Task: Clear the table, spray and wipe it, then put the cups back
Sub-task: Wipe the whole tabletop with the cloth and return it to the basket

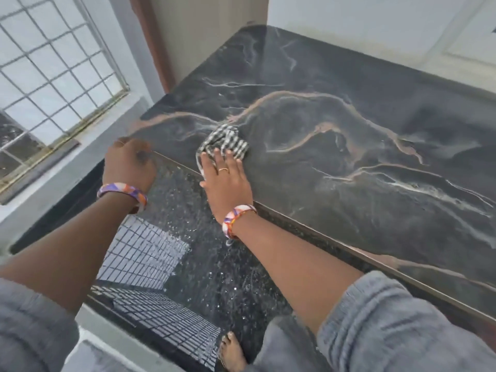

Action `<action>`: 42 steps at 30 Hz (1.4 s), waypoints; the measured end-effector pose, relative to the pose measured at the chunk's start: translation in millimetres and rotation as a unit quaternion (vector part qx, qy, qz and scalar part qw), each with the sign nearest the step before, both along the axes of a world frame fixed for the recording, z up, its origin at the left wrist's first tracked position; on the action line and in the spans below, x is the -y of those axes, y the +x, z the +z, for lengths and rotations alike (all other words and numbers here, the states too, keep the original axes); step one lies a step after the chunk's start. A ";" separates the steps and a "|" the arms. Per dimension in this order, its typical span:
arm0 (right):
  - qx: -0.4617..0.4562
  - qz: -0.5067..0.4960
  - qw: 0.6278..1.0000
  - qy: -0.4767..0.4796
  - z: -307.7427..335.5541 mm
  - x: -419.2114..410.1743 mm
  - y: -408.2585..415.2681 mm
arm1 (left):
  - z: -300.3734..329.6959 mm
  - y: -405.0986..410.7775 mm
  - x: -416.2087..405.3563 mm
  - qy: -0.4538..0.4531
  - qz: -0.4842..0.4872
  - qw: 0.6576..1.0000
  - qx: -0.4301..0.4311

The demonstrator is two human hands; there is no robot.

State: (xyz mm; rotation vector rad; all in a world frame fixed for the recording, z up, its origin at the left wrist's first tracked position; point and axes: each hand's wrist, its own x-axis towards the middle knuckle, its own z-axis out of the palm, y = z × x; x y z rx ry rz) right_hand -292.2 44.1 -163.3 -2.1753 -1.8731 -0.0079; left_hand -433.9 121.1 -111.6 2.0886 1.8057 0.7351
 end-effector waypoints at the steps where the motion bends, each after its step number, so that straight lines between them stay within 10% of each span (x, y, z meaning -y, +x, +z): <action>1: -0.005 0.035 0.999 -0.014 2.4 -10.6 -7.6 | 3.3 -3.0 -2.9 -0.002 0.003 1.000 0.001; 7: -0.173 0.148 0.973 -0.028 17.3 -68.0 -38.7 | 7.2 -19.9 -35.1 -0.038 0.064 0.997 -0.031; 11: -0.496 0.147 0.855 -0.030 38.3 -98.0 -29.7 | 13.8 -14.7 -71.5 -0.063 0.147 0.987 -0.005; 15: -0.589 0.050 0.794 0.142 63.4 -122.3 42.0 | 31.0 31.1 -113.7 -0.053 0.130 0.990 0.017; 23: -0.431 -0.243 0.789 0.365 73.1 -150.3 208.3 | 45.6 169.3 -171.4 -0.053 -0.041 0.998 -0.007; 28: -0.269 -0.424 0.864 0.037 36.6 -177.1 274.6 | 35.2 219.0 -219.6 -0.050 -0.094 0.994 -0.022; 42: -0.083 -0.177 0.977 -0.083 13.4 -422.7 305.7 | -5.0 217.4 -362.3 -0.015 -0.099 0.994 -0.034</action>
